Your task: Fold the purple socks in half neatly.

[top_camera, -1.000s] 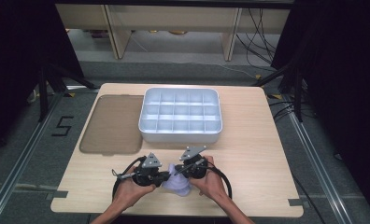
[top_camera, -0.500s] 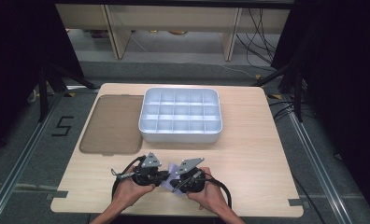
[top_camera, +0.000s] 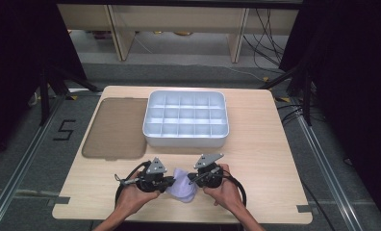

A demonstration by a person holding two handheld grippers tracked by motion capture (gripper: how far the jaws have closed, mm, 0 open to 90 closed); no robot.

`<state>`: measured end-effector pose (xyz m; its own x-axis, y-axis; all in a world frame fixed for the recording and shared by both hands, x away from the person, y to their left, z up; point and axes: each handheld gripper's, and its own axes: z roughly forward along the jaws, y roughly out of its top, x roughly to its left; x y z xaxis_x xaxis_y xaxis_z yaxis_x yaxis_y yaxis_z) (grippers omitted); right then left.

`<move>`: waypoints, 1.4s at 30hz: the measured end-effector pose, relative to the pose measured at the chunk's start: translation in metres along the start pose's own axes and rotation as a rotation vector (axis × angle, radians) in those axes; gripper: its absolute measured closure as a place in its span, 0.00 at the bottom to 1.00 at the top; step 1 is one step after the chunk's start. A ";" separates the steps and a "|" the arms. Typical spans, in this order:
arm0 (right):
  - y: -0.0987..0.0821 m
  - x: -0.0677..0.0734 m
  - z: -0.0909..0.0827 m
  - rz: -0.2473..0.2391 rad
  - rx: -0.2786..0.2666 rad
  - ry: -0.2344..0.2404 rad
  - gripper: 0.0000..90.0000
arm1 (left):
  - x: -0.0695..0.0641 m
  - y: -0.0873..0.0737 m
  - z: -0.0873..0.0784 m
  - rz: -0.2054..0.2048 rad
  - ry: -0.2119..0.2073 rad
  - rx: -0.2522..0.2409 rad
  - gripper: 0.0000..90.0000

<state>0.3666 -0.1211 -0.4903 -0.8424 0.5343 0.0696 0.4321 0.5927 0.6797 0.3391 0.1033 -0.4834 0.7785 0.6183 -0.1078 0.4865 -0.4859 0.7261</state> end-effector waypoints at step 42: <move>-0.015 -0.031 -0.014 0.129 0.007 0.061 0.99 | -0.049 0.025 0.044 0.204 -0.041 0.062 0.93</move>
<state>0.3817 -0.1545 -0.4928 -0.7975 0.5691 0.2003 0.5401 0.5256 0.6573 0.3299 0.0340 -0.4898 0.8784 0.4779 0.0086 0.3395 -0.6366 0.6924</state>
